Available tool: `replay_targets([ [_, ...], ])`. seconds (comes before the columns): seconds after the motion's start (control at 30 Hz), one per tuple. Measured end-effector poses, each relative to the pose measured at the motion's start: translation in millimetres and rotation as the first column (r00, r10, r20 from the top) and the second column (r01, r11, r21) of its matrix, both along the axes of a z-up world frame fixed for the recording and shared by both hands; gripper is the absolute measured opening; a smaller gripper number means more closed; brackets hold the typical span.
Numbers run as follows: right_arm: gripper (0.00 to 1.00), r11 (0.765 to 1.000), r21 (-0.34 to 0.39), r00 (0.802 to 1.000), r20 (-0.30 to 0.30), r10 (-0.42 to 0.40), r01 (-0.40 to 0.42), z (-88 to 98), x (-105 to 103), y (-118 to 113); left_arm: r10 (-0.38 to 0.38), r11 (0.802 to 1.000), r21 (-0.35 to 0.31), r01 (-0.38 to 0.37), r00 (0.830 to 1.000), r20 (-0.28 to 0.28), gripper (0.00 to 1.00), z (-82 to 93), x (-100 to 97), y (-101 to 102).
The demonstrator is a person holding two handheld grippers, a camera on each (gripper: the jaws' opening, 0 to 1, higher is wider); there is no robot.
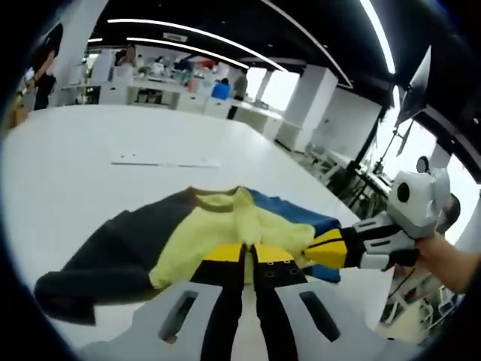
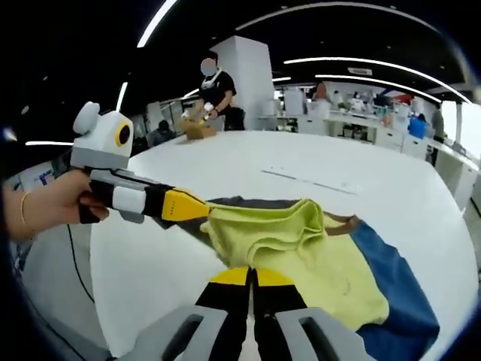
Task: Fold the garment on the visible template until the final outline fits inside the template.
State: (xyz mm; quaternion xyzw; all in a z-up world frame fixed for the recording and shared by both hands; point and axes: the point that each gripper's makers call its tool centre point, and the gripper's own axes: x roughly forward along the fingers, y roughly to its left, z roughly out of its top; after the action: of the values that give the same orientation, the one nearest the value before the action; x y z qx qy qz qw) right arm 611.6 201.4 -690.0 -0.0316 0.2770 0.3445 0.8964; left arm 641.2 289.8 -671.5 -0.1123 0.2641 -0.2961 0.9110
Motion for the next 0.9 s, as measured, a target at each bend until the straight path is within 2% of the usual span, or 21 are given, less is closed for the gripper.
replay_targets([
  [0.23,0.00,1.000,-0.013,1.000,0.001,-0.017,0.017,6.5,-12.9,-17.5,0.008,1.000,-0.018,-0.008,1.000,0.030,0.01,17.0,-7.6,11.7],
  [0.5,0.00,0.999,-0.023,1.000,0.002,-0.031,0.031,12.1,-27.9,-30.6,0.021,0.999,-0.027,-0.021,0.999,0.036,0.01,25.5,-22.3,31.2],
  [0.8,0.00,0.997,-0.011,0.997,-0.001,-0.071,0.071,19.5,-42.1,-47.5,0.037,0.999,-0.029,-0.035,0.998,0.059,0.01,39.4,-36.4,50.1],
  [0.9,0.00,0.997,0.001,0.997,-0.006,-0.081,0.081,19.3,-47.1,-51.5,0.037,0.999,-0.032,-0.035,0.998,0.057,0.01,39.4,-43.5,57.4],
])
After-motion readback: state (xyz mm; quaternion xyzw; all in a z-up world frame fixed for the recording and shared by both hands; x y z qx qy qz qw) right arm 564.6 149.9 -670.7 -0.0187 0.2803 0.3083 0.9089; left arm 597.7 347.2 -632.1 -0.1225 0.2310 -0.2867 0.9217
